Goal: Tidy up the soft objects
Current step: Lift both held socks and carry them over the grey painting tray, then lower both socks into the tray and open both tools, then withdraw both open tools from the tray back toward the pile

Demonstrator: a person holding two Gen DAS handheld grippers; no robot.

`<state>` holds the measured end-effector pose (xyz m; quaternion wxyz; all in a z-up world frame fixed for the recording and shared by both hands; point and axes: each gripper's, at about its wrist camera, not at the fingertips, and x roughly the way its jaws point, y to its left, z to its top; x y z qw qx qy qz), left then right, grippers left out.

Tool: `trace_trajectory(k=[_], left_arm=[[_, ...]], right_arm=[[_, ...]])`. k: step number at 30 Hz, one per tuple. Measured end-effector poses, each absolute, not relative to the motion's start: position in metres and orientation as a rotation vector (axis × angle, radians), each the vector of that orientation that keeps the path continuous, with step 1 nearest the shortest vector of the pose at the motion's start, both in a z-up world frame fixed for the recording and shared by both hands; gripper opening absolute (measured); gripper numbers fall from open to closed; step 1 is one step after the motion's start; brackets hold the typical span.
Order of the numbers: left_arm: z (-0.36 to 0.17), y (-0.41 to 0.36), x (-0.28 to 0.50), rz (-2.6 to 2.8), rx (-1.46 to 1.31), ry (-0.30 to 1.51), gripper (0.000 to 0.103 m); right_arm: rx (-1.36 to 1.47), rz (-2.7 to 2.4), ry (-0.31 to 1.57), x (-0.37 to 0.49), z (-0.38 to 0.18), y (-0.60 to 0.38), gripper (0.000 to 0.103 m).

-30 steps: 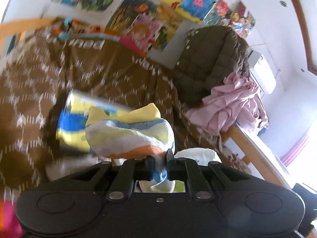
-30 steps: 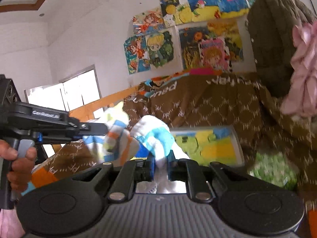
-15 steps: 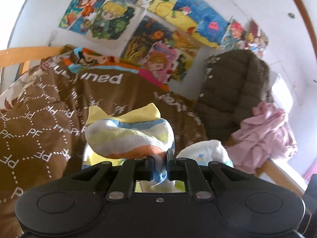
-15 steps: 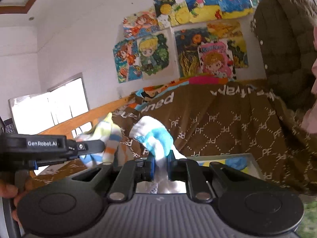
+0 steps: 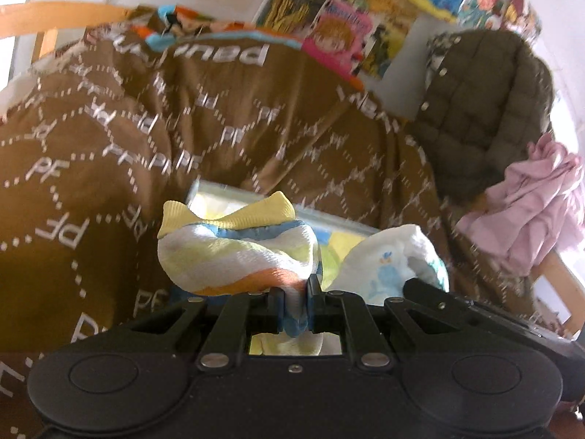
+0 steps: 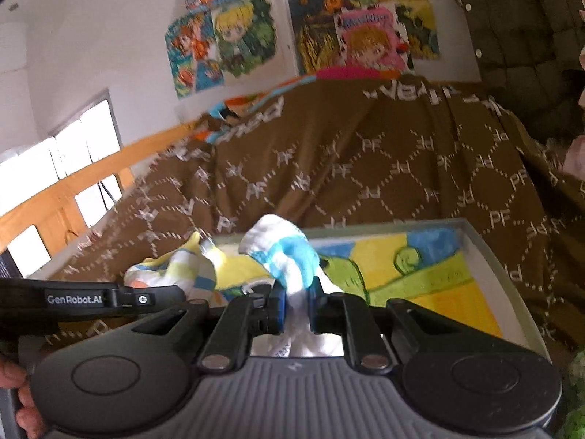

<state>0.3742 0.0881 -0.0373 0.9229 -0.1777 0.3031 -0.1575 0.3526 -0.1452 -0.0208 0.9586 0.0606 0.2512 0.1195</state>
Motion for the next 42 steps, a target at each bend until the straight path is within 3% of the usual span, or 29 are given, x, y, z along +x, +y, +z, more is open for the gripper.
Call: trace_trajectory(k=[9,14,16,18,25,30,33,42], left_arm=[[-0.055,0.087,0.382,-0.320,-0.317,0.739,0.015],[-0.054,0.084,0.379,-0.297,-0.279,0.771,0.025],[-0.052,0.084,0.375,-0.286,-0.274,0.773,0.036],[-0.049,0.084,0.369,-0.271,-0.265,0.770,0.056],[-0.026,0.082,0.340,-0.251,-0.248,0.702,0.075],[-0.002,0.086,0.300,-0.209,-0.192,0.564,0.095],[0.016,0.089,0.279,-0.173,-0.206,0.472,0.100],[0.055,0.076,0.211,-0.163,-0.151,0.264,0.102]], right_arm=[[0.097,0.234,0.577,0.354,-0.030,-0.143,0.017],[0.075,0.235,0.588,0.349,-0.027,-0.143,0.033],[0.061,0.235,0.582,0.343,-0.024,-0.143,0.037],[0.054,0.231,0.576,0.338,-0.019,-0.144,0.045],[0.047,0.221,0.507,0.306,0.007,-0.154,0.073],[0.058,0.230,0.432,0.277,0.029,-0.160,0.091],[0.051,0.240,0.375,0.255,0.042,-0.162,0.102],[0.066,0.266,0.244,0.190,0.068,-0.173,0.103]])
